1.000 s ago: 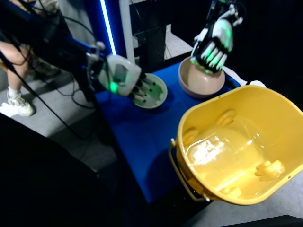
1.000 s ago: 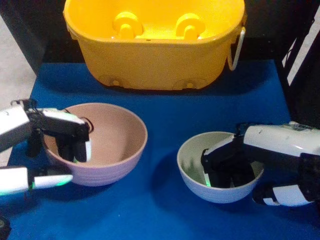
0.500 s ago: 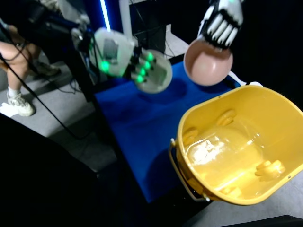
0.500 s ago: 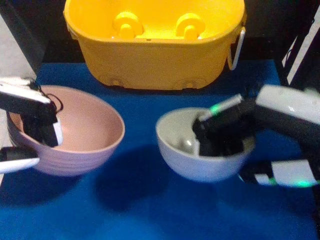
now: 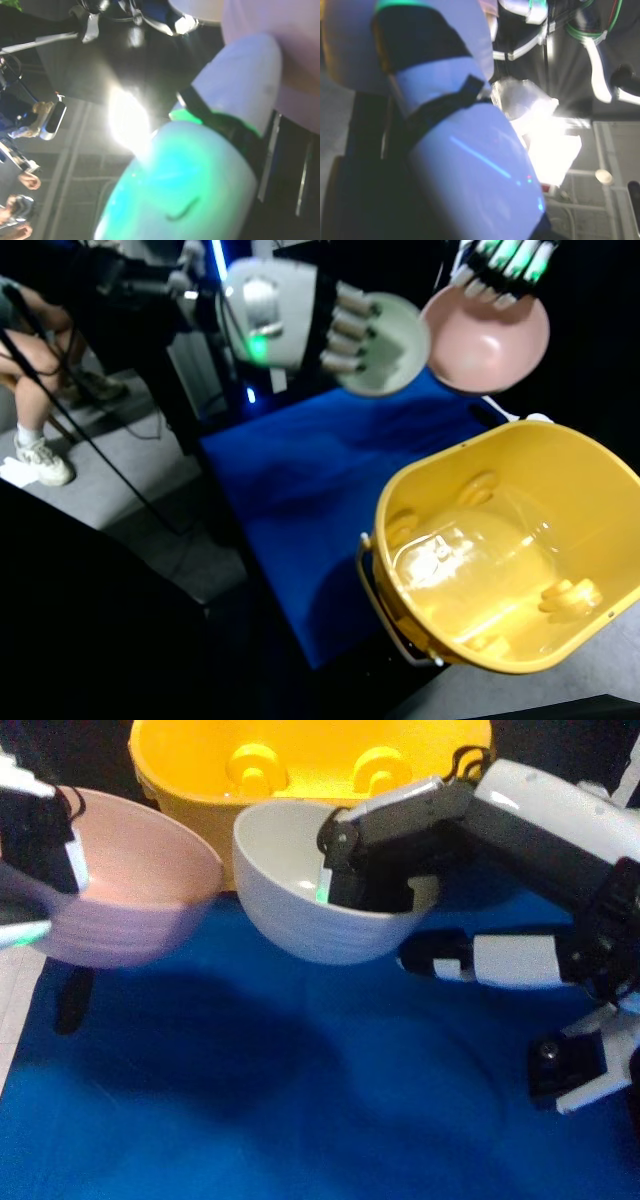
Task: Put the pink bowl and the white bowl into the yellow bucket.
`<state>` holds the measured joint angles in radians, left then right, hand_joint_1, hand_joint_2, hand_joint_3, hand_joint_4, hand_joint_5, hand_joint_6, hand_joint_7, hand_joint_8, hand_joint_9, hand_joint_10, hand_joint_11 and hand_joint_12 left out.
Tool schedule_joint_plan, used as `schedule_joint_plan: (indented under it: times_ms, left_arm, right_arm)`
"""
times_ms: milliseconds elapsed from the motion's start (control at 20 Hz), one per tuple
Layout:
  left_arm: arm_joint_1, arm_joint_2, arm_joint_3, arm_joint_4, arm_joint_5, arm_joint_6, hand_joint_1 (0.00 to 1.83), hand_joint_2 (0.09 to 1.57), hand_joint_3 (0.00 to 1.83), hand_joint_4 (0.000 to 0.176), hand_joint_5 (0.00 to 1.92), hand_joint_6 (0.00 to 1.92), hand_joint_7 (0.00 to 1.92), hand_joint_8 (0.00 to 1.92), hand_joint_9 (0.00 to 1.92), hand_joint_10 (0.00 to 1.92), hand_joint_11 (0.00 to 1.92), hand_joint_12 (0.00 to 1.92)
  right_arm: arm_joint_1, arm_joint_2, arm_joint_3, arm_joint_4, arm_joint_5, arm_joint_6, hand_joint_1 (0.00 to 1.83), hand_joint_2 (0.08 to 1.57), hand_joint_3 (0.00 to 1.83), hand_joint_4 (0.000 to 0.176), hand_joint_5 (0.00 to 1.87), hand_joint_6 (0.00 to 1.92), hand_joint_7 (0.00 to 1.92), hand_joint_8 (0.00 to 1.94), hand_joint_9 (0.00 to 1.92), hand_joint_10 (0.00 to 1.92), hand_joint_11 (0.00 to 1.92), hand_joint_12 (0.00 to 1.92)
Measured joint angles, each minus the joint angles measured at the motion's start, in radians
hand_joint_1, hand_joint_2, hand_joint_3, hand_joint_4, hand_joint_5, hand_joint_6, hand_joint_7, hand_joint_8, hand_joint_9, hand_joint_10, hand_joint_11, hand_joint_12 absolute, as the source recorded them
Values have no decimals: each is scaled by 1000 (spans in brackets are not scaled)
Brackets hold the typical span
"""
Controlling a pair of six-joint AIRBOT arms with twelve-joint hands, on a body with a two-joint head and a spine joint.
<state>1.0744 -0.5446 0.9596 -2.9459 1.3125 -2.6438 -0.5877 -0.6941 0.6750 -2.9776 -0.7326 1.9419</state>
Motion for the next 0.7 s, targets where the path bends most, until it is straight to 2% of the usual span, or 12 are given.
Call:
schedule_joint_plan:
  times_ms: [50, 100, 200, 300, 350, 400, 450, 500, 550, 600, 650, 700]
  left_arm:
    - [-18, 0, 9, -7, -6, 3, 1355, 1185, 2, 0, 763, 1209, 939, 1096, 708, 1492, 322, 1694]
    - [-56, 0, 17, -8, -29, 11, 1350, 1204, 1, 0, 739, 1222, 889, 1196, 678, 1535, 286, 1765]
    - [-87, 0, 23, 2, -46, 19, 1345, 1200, 0, 0, 746, 1197, 871, 1217, 734, 1506, 326, 1760]
    - [-121, 0, 31, -2, -72, 43, 1359, 1172, 0, 0, 787, 1076, 867, 1202, 871, 1416, 574, 1723]
    - [-152, 0, 40, 1, -92, 58, 1367, 1174, 1, 0, 784, 1032, 847, 1251, 877, 1451, 638, 1756]
    - [-174, -2, 44, 1, -106, 64, 1367, 1175, 1, 0, 781, 1035, 844, 1256, 877, 1454, 640, 1759]
    - [-208, -13, 61, -2, -121, 71, 1253, 1221, 4, 0, 712, 1146, 839, 1438, 930, 1507, 845, 1842]
    - [-238, -28, 77, -3, -141, 80, 1221, 1240, 0, 0, 688, 1197, 834, 1494, 1042, 1581, 1040, 1862]
    - [-281, -57, 101, -2, -179, 82, 1206, 1225, 0, 0, 714, 1238, 862, 1380, 1012, 1415, 953, 1790]
    - [-357, -98, 129, -3, -240, 83, 1230, 1206, 0, 0, 734, 1177, 911, 1350, 1164, 1502, 1189, 1843]
    - [-415, -124, 146, 8, -285, 82, 1232, 1202, 0, 0, 740, 1164, 915, 1348, 1161, 1543, 1167, 1874]
    - [-497, -163, 171, 47, -338, 82, 1354, 1192, 3, 0, 717, 1212, 858, 1200, 814, 1477, 504, 1793]
  right_arm:
    - [12, -11, 11, 0, 4, 0, 1482, 1170, 1, 0, 831, 1273, 744, 1220, 821, 1241, 685, 1633]
    - [29, -34, 32, 0, 6, -1, 1484, 1159, 0, 0, 838, 1256, 776, 1178, 855, 1193, 706, 1614]
    - [43, -56, 47, 0, 3, -1, 1486, 1155, 0, 0, 838, 1272, 792, 1164, 862, 1177, 710, 1591]
    - [56, -77, 66, 0, 2, 0, 1490, 1143, 0, 0, 852, 1234, 835, 1148, 886, 1145, 709, 1569]
    - [64, -90, 83, 0, 5, 0, 1492, 1139, 0, 0, 856, 1231, 837, 1150, 899, 1119, 724, 1549]
    - [72, -96, 94, 0, 8, -1, 1492, 1138, 0, 0, 856, 1231, 836, 1153, 900, 1116, 725, 1547]
    - [82, -105, 111, 0, 8, -1, 1484, 1191, 0, 0, 702, 1376, 732, 1250, 816, 1248, 645, 1623]
    - [89, -113, 127, 0, 2, 0, 1483, 1190, 0, 0, 701, 1373, 764, 1224, 829, 1246, 609, 1638]
    - [106, -124, 150, 0, 10, 0, 1483, 1189, 0, 0, 685, 1371, 789, 1225, 848, 1234, 581, 1644]
    - [133, -140, 184, 0, 30, 0, 1483, 1197, 1, 0, 652, 1386, 805, 1251, 841, 1264, 536, 1655]
    - [151, -149, 211, 0, 40, 0, 1483, 1202, 1, 0, 640, 1394, 805, 1278, 829, 1289, 516, 1655]
    - [170, -154, 240, 0, 46, 0, 1484, 1205, 1, 0, 620, 1393, 789, 1266, 828, 1305, 534, 1691]
